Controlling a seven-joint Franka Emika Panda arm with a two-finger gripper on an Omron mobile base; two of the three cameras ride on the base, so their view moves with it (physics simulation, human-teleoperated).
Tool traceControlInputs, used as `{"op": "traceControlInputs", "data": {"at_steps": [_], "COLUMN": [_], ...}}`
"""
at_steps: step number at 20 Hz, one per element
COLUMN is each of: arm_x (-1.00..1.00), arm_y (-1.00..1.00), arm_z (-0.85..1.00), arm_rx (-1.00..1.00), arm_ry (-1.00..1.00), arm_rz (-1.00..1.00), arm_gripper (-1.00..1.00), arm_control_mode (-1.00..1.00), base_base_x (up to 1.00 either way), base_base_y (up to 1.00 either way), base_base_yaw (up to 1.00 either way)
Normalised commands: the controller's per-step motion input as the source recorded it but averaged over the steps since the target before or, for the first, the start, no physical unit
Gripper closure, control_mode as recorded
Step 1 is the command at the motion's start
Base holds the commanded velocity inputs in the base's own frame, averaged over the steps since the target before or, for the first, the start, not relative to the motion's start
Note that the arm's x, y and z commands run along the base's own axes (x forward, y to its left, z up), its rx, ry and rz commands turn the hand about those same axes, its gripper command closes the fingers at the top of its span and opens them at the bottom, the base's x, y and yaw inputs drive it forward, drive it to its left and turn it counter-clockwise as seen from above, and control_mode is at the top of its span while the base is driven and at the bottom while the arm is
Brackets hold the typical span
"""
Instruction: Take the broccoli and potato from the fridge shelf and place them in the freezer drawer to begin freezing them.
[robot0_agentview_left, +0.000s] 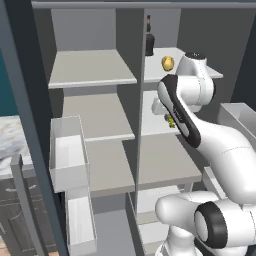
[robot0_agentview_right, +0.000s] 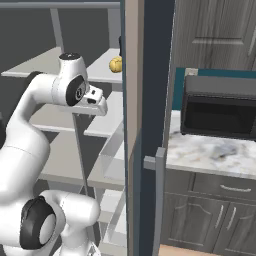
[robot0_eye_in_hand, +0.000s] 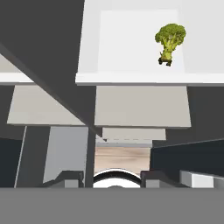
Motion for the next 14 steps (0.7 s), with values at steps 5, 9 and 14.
{"op": "traceControlInputs", "data": {"at_steps": [5, 9, 14], "arm_x": [-0.1, -0.32, -0.01], "arm_y": [0.13, 0.21, -0.35], "arm_z": [-0.09, -0.32, -0.26], "arm_rx": [-0.05, -0.13, -0.01], "arm_ry": [-0.03, -0.07, 0.08], "arm_rz": [0.0, -0.04, -0.18], "arm_gripper": [-1.0, -1.0, -1.0], "arm_control_mode": [-1.0, -1.0, -1.0], "base_base_x": [0.0, 0.0, 0.0], "base_base_y": [0.0, 0.0, 0.0], "base_base_yaw": [0.0, 0.0, 0.0]}}
